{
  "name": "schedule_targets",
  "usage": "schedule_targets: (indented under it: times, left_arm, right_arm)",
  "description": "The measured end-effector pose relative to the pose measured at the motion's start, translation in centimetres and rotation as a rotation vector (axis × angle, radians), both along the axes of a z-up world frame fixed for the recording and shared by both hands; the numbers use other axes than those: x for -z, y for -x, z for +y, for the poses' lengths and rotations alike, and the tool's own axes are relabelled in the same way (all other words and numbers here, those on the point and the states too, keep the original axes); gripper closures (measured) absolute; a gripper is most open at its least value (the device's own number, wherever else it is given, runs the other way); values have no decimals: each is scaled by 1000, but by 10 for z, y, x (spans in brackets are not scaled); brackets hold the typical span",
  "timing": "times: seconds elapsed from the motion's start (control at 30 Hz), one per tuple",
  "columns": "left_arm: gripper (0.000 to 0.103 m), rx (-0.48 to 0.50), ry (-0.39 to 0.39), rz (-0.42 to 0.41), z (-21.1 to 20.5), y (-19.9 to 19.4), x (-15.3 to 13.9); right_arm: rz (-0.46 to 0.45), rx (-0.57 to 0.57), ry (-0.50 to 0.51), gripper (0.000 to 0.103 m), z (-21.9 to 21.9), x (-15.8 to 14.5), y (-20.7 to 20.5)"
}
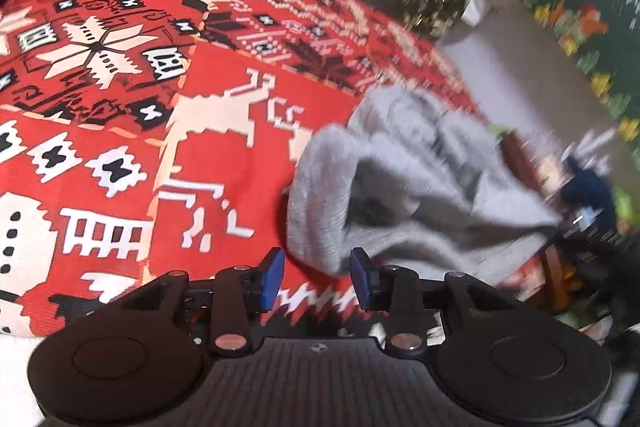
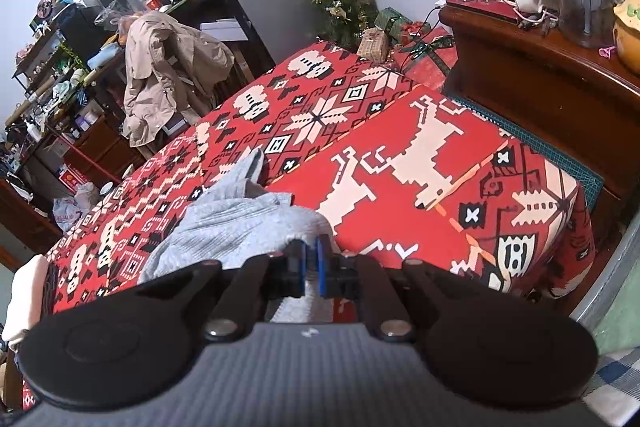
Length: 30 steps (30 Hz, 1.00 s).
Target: Fold clothes
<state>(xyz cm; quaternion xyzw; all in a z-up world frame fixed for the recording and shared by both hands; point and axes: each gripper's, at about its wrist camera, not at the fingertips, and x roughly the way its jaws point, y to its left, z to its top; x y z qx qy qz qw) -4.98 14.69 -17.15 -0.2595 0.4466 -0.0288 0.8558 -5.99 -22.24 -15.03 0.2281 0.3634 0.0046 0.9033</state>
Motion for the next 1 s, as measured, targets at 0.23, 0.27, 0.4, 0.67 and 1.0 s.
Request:
schedule_targets:
  times: [0.23,0.27,0.4,0.67,1.0]
  left_arm:
    - [98,13,-134,0,-18,2,-5]
    - [99,7,-159,-10,-18,4,-9]
    - [99,-57,-212,-82,2,14,-37]
    - [101,-197,-198,-242,52,24,-116]
    - [102,-223,-245,-469,54,6,-235]
  right_arm:
    - [-2,-29,9,97,6,-1,1]
    - [-2,-35,8,97,7,-2,1]
    - [-3,-61,-1,97,10,-8,6]
    - [-43,-142,-32,97,31,-37,21]
    - [-297,-217,18,98,67,-166,27]
